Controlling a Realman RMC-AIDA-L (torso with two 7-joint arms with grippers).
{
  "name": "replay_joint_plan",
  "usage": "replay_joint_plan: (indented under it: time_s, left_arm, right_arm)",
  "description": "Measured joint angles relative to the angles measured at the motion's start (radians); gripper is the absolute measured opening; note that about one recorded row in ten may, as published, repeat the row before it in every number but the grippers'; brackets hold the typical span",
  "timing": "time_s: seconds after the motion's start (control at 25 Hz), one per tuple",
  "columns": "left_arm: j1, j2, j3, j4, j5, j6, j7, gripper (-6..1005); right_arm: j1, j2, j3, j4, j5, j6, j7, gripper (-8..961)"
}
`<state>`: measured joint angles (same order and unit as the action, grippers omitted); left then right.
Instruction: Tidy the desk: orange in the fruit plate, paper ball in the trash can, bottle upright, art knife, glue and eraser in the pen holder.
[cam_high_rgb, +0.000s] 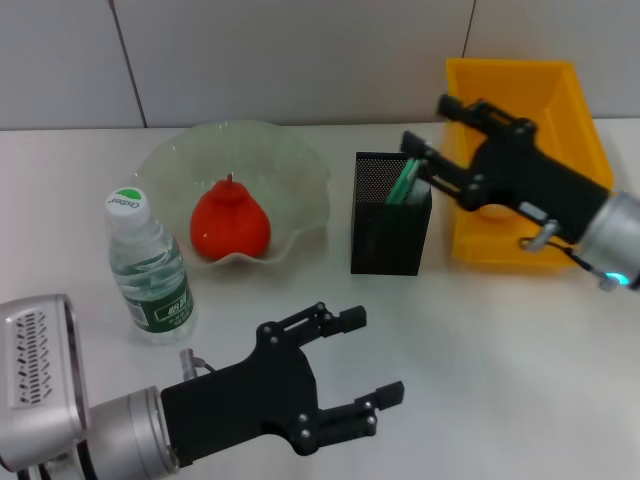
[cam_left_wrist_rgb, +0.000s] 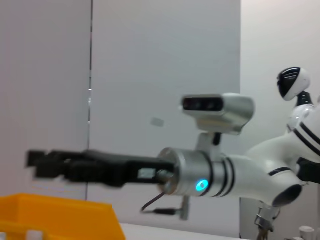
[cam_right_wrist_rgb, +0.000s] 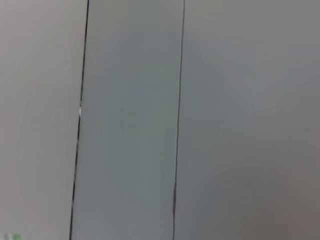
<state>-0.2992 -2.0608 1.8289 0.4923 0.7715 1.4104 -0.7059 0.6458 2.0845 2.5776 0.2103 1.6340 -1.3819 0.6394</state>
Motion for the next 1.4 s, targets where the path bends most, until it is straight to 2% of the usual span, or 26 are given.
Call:
replay_joint_plan:
  time_s: [0.16, 0.36, 0.4, 0.56, 0.6, 0.76, 1.04, 1.4]
  left_arm:
    - [0.003, 0.0, -0.01, -0.01, 0.0, 0.007, 0.01, 785]
    - [0.01, 0.002, -0.037, -0.02, 0.0, 0.012, 0.007, 785]
    - [0.011, 0.002, -0.069, -0.043, 0.0, 0.02, 0.001, 785]
    - [0.01, 0.011, -0.1, -0.075, 0.0, 0.044, -0.003, 785]
    - [0.011, 0.017, -0.107, -0.083, -0.001, 0.053, -0.007, 785]
    - [0.011, 0.021, -0.129, -0.11, 0.001, 0.061, -0.01, 785]
    - [-0.001, 0.033, -0.129, -0.158, 0.003, 0.061, -0.005, 785]
    - [0.014, 0.035, -0.126, -0.168, 0.003, 0.06, 0.018, 785]
  right_arm:
    - [-0.06, -0.001, -0.002, 0.078, 0.008, -0.115, 0.099, 567]
    - [-0.148, -0.003, -0.004, 0.168, 0.041, -0.232, 0.238, 768]
    - [-0.172, -0.005, -0.006, 0.195, 0.041, -0.256, 0.272, 768]
    - [-0.284, -0.008, -0.033, 0.333, 0.031, -0.329, 0.392, 766]
    - [-0.341, -0.01, -0.061, 0.401, -0.004, -0.363, 0.425, 766]
    - [-0.393, -0.013, -0.081, 0.458, -0.082, -0.408, 0.44, 766]
    - [-0.415, -0.008, -0.084, 0.465, -0.259, -0.442, 0.414, 766]
    - [-0.406, -0.005, -0.099, 0.384, -0.284, -0.433, 0.342, 766]
